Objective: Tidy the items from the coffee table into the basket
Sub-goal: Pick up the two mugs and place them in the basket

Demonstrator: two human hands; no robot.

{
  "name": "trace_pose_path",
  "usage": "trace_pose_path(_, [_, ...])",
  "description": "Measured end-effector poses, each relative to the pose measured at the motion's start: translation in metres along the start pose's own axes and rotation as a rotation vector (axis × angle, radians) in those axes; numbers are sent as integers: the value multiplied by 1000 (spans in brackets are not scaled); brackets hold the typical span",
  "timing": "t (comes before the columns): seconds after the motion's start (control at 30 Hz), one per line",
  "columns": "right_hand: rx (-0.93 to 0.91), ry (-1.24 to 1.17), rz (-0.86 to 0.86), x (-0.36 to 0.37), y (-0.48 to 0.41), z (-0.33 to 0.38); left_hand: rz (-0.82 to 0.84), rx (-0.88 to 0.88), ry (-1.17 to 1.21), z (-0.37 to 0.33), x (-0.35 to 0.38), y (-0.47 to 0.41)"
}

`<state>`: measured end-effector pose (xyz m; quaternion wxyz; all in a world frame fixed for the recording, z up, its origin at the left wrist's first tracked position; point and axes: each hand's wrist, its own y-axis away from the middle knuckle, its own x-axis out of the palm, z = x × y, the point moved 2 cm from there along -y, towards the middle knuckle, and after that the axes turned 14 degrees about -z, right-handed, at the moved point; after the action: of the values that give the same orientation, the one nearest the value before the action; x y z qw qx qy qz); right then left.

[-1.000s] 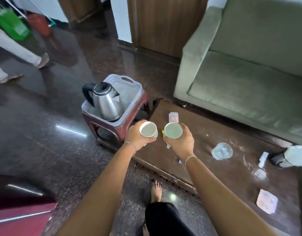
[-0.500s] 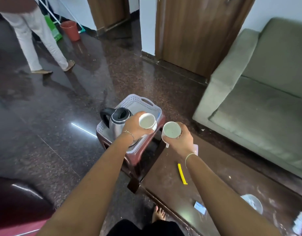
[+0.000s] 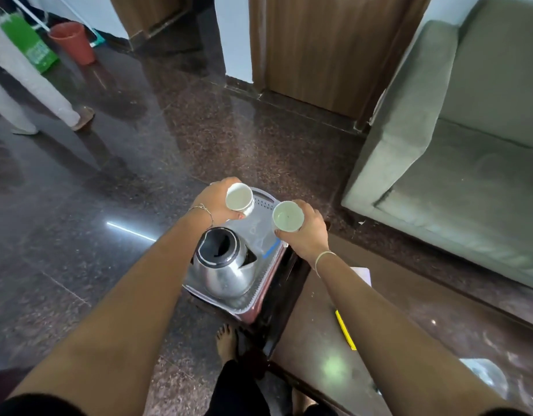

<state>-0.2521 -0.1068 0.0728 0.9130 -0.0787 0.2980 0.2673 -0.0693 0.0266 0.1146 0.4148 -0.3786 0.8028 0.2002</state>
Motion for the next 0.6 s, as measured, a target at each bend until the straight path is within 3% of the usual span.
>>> trace_pose_path(0.23, [82,151,133,70,-27,-12,248,128,-196,62,31,-56])
trace_pose_path(0.6, [92,331,323,139,-35,-39,524,294,-315,126,88,-80])
